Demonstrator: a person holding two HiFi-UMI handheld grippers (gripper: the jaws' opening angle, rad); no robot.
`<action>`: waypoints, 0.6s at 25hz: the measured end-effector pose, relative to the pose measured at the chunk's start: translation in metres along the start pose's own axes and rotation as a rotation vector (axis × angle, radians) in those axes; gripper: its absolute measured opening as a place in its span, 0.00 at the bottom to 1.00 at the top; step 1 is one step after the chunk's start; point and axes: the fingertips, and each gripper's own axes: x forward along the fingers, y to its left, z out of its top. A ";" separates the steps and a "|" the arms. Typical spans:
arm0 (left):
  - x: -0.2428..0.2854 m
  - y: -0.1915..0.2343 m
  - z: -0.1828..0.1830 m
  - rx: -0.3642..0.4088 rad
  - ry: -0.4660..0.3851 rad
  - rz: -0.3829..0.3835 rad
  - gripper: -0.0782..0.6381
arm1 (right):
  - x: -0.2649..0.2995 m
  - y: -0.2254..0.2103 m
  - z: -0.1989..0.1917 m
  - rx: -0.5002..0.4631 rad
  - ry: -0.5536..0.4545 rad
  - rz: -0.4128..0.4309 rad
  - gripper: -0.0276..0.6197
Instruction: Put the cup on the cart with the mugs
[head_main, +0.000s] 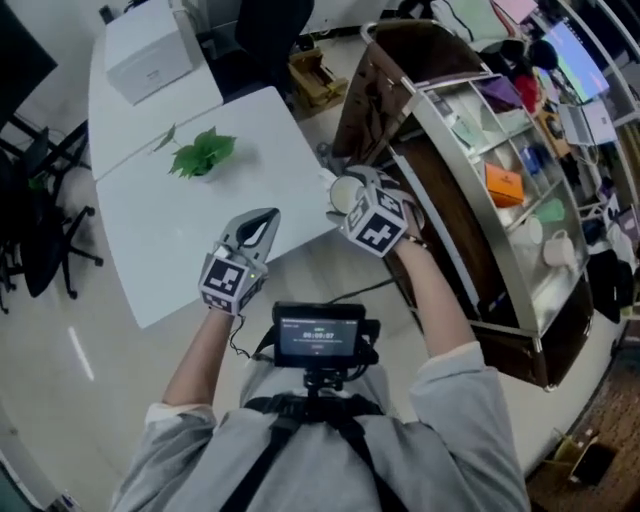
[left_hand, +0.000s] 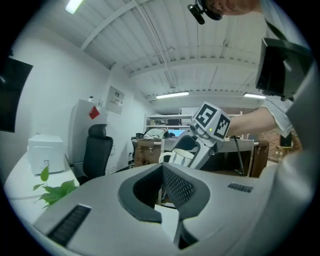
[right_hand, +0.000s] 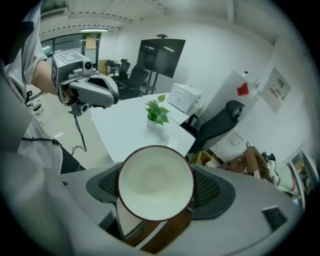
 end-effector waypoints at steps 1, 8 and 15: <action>0.011 -0.011 0.003 0.018 -0.007 -0.033 0.11 | -0.014 -0.006 -0.008 0.019 -0.011 -0.025 0.68; 0.088 -0.096 0.045 0.099 -0.070 -0.188 0.11 | -0.118 -0.050 -0.067 0.125 -0.101 -0.231 0.68; 0.148 -0.215 0.081 0.120 -0.114 -0.346 0.11 | -0.221 -0.077 -0.151 0.217 -0.131 -0.403 0.68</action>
